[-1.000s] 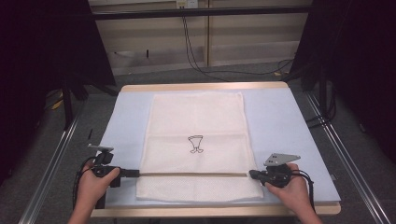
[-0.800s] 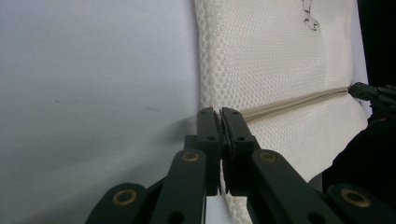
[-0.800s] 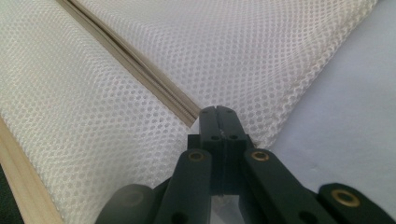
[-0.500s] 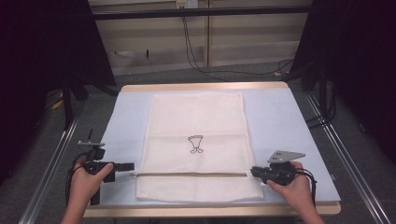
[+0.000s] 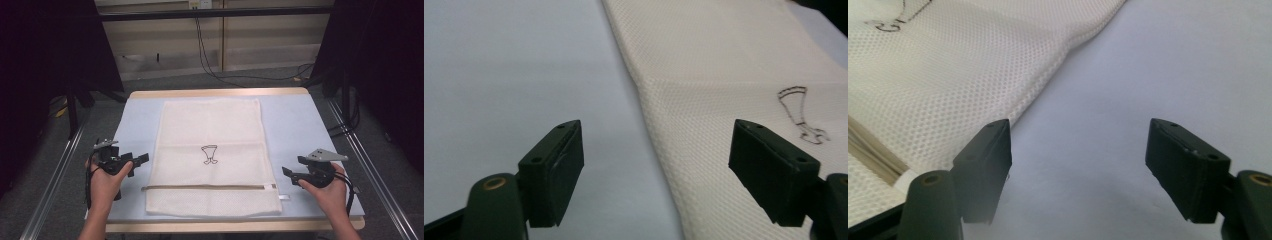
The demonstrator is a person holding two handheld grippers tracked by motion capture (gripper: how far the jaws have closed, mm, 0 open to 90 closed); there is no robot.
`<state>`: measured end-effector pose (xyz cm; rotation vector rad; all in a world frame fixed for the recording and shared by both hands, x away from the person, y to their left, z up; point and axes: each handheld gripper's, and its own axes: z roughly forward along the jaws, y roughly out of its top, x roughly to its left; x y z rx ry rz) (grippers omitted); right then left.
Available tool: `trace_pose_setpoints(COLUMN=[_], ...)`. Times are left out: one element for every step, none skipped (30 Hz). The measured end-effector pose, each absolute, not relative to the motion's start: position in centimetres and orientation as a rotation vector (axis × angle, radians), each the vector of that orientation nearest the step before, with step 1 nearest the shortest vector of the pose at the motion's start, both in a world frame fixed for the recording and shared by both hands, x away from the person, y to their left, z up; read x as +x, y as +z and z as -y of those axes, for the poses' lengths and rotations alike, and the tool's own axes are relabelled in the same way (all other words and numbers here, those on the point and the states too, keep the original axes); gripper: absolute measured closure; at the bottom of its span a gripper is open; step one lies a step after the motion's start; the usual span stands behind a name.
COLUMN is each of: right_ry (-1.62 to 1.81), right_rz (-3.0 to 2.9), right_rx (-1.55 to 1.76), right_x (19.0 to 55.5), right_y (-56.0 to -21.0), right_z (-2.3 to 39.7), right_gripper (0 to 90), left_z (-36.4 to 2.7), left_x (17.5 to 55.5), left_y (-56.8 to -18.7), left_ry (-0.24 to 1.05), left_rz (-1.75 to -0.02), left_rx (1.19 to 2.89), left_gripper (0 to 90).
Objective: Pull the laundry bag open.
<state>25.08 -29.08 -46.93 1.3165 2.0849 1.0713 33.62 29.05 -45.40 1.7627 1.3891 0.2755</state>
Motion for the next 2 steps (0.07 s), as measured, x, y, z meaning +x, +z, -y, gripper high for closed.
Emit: trace_pose_setpoints(right_ry=[1.065, 1.055], right_rz=[-2.085, -2.080], right_rx=[1.322, 1.322], right_x=[25.17, 25.31], right_y=[-47.00, -47.10], right_z=[29.14, 29.26], right_gripper=[24.9, 24.6], left_z=[-29.06, -29.03], left_x=[33.72, 33.88], left_y=[-45.46, -45.61], left_ry=[0.302, 0.325], left_rz=[-1.390, -1.395], left_rx=[1.782, 1.784], left_gripper=[20.4, 19.5])
